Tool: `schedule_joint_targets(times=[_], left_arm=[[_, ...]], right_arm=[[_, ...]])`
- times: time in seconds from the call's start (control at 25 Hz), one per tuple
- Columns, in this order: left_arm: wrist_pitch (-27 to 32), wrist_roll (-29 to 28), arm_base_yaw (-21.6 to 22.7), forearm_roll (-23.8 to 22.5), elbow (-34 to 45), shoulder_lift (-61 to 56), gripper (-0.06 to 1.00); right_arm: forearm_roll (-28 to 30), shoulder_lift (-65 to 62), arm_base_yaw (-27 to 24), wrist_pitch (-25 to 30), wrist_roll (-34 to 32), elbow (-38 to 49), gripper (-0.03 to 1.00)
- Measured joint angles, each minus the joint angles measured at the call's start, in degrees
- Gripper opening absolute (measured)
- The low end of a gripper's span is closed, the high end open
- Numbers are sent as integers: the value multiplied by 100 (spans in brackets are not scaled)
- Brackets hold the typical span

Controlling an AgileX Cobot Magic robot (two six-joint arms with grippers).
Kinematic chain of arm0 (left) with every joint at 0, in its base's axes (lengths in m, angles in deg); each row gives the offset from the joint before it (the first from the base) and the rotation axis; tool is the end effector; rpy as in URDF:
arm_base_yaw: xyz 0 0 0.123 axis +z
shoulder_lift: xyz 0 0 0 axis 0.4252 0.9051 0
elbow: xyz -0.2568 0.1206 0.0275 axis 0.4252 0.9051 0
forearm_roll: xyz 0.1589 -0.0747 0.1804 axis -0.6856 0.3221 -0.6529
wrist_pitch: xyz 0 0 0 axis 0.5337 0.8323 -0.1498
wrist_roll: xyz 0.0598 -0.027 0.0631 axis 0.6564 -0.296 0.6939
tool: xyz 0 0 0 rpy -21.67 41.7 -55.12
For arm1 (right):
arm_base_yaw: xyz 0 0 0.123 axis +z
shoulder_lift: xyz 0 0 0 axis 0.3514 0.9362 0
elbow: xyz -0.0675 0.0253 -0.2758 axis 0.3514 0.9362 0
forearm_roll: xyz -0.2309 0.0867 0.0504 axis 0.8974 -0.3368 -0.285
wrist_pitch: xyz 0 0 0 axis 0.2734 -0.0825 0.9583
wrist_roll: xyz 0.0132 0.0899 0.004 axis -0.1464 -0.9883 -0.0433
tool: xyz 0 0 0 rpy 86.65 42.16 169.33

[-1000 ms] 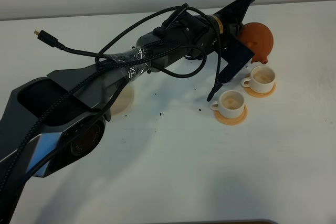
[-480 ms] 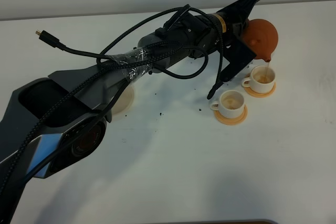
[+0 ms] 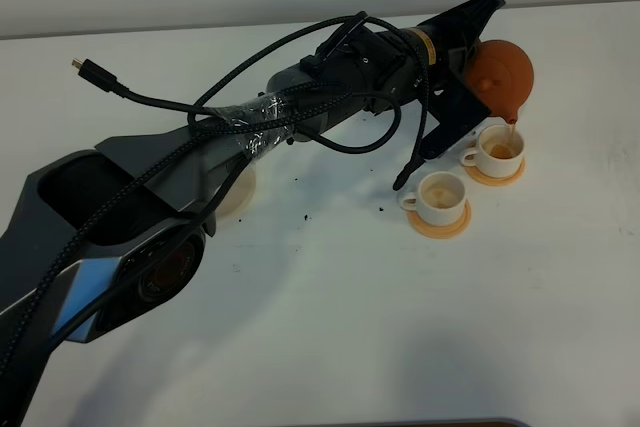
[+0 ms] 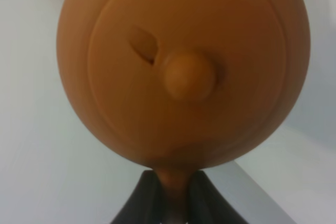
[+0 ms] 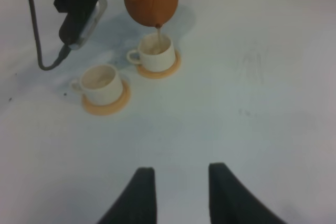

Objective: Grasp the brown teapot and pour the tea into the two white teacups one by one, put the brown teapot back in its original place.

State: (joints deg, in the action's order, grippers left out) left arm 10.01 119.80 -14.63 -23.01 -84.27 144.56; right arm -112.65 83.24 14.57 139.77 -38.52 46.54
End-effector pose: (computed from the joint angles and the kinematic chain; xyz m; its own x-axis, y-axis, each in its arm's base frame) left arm 0.4412 -0.3648 0.1618 0.7090 0.5268 0.4689 -0.0287 -0.6428 0.7655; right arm -0.0063 0.0332 0.2816 -0.4037 -0.0962 -0.9098 -0.2820 0.9591 0.0237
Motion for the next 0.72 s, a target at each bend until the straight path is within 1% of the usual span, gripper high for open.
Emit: schedule_joint_targets(times=[0.24,0.72], left_arm=[[-5,247,0,0,0,0,11],[-215,385,0,0,0,0,11]], right_arm=[[0,0,0,0,0,0,24],[0,0,0,0,0,0,24]])
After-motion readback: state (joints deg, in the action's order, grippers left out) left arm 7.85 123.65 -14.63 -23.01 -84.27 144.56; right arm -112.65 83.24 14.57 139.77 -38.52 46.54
